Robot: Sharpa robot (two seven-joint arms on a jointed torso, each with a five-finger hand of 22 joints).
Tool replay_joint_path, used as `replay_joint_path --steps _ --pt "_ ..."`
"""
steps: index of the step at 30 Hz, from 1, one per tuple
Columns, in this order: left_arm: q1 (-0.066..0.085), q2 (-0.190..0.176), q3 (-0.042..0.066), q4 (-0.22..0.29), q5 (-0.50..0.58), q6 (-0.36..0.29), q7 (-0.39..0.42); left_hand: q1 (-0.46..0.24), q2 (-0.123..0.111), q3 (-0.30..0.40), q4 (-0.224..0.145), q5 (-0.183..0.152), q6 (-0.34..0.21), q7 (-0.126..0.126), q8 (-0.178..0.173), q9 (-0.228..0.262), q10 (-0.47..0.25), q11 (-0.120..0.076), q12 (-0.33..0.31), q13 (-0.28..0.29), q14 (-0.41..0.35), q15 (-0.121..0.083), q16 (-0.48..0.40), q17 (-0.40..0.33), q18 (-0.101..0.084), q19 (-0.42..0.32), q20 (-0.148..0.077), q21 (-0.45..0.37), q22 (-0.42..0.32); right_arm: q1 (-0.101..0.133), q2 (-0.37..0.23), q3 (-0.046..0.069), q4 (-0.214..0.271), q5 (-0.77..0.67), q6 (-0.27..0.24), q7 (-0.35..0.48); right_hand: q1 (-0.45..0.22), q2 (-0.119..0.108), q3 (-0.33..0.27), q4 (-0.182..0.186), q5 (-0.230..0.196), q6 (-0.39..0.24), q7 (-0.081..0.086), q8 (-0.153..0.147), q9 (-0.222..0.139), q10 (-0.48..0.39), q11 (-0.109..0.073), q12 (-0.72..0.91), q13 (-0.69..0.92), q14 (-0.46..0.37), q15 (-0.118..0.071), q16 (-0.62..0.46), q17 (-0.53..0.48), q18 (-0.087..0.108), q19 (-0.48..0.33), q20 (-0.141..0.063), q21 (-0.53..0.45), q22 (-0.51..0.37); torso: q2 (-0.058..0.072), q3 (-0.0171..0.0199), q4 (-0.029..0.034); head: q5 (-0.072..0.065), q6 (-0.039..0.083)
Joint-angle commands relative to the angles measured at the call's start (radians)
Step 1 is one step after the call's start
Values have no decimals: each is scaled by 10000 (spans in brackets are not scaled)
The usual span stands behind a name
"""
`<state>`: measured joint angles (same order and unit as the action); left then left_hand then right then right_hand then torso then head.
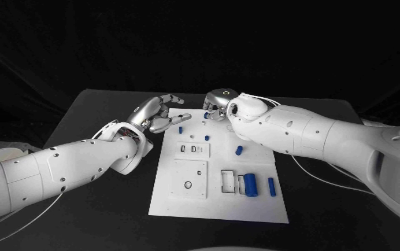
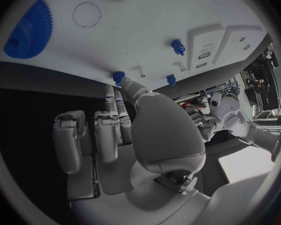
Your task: Assemble the parts on the task board
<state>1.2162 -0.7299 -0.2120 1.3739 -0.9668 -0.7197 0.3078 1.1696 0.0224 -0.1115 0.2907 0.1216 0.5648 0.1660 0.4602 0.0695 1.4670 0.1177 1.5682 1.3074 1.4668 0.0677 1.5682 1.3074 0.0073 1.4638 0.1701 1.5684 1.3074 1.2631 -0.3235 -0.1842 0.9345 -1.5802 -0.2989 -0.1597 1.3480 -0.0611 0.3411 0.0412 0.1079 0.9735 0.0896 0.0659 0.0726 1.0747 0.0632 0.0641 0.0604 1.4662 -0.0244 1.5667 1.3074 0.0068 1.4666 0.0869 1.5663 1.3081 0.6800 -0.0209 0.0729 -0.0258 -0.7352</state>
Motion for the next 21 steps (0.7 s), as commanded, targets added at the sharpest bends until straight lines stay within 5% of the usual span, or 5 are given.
replay_joint_path --steps 1,8,13,21 --pt "29 17 11 29 -28 -61 30 10 111 -80 4 -8 59 214 -63 1 1038 50 26 2634 1040 56 25 2634 -73 1070 73 24 2634 -7 26 -2 -12 -143 213 -174 -54 -140 12 -6 -76 -491 -55 -59 -69 -279 86 -42 0 1046 129 41 2634 -68 1042 103 45 2627 -2 -3 -3 14 -11" --pt "30 26 11 11 -28 -52 19 10 111 -80 4 -8 59 214 -63 1 1038 50 26 2634 1040 56 25 2634 -73 1070 73 24 2634 -13 -4 -2 46 -88 98 -291 -240 -230 -313 -12 -144 -1512 -305 -50 -73 -822 250 -32 10 1046 258 41 2634 -68 1042 249 45 2627 -10 -8 -4 38 -37" --pt "30 46 11 -9 -28 -40 27 16 120 -91 4 -9 83 218 -69 2 1038 54 26 2634 1040 60 25 2634 -73 1070 79 24 2634 -13 -218 -2 320 203 -481 -310 -412 -264 -553 18 -177 -1685 -316 -28 -48 -962 227 -23 19 1046 251 41 2634 -68 1042 271 45 2627 -5 2 -14 33 -17" --pt "29 154 9 -167 -28 -29 46 18 123 -94 5 -9 89 219 -72 2 1038 55 26 2634 1040 61 25 2634 -73 1070 81 24 2634 304 -1640 -2 2090 2811 -1797 198 -987 11 -1038 360 -149 -2023 139 -17 14 340 181 897 476 1046 292 41 2634 -68 1042 270 45 2627 -16 6 -30 -25 66"
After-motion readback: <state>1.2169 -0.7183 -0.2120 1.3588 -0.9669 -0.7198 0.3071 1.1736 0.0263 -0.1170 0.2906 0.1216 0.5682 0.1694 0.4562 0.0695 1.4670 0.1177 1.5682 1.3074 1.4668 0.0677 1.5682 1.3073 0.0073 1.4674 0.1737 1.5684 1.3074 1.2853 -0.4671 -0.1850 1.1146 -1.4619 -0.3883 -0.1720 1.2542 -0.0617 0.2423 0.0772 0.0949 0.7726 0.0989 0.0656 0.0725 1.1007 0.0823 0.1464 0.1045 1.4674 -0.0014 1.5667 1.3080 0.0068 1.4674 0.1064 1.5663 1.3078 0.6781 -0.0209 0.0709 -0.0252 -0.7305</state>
